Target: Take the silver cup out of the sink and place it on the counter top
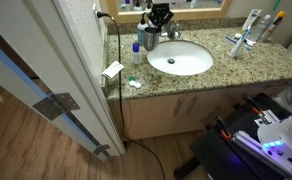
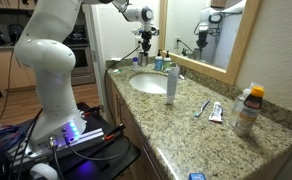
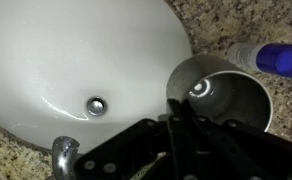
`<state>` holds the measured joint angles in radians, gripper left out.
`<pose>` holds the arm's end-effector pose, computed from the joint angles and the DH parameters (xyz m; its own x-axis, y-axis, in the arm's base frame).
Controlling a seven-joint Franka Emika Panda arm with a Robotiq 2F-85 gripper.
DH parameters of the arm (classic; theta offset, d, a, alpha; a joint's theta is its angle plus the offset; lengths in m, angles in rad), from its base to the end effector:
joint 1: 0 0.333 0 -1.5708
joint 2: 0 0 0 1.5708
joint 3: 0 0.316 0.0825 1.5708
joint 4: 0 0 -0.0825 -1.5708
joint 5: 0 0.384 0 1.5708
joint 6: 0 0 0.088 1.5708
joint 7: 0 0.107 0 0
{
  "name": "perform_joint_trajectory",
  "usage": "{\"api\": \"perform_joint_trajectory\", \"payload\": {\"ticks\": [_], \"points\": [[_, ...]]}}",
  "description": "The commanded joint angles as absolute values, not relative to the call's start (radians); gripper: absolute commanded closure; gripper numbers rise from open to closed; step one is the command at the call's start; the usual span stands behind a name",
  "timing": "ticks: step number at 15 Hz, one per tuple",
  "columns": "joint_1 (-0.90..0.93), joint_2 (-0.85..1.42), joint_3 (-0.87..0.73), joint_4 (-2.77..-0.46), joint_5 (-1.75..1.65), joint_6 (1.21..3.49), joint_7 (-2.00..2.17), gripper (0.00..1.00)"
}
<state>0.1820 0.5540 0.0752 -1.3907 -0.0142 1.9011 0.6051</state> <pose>0.6867 0.1692 0.3850 0.9370 -0.3457 -0.0496 -0.3460 -0.9382 0.0023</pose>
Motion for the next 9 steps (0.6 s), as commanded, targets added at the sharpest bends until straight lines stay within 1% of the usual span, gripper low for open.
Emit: {"api": "perform_joint_trajectory", "payload": {"ticks": [1, 3, 6, 7, 8, 9], "points": [[0.201, 0.675, 0.049, -1.214, 0.032, 1.919, 0.660, 0.99], [0.205, 0.733, 0.045, -1.118, 0.051, 1.939, 0.701, 0.99], [0.225, 0.828, 0.033, -0.978, 0.038, 1.902, 0.753, 0.99], [0.229, 0.836, 0.035, -0.962, 0.038, 1.887, 0.758, 0.99], [0.218, 0.780, 0.036, -1.059, 0.039, 1.926, 0.734, 0.94], [0.212, 0.799, 0.053, -1.038, 0.026, 1.926, 0.746, 0.94]]}}
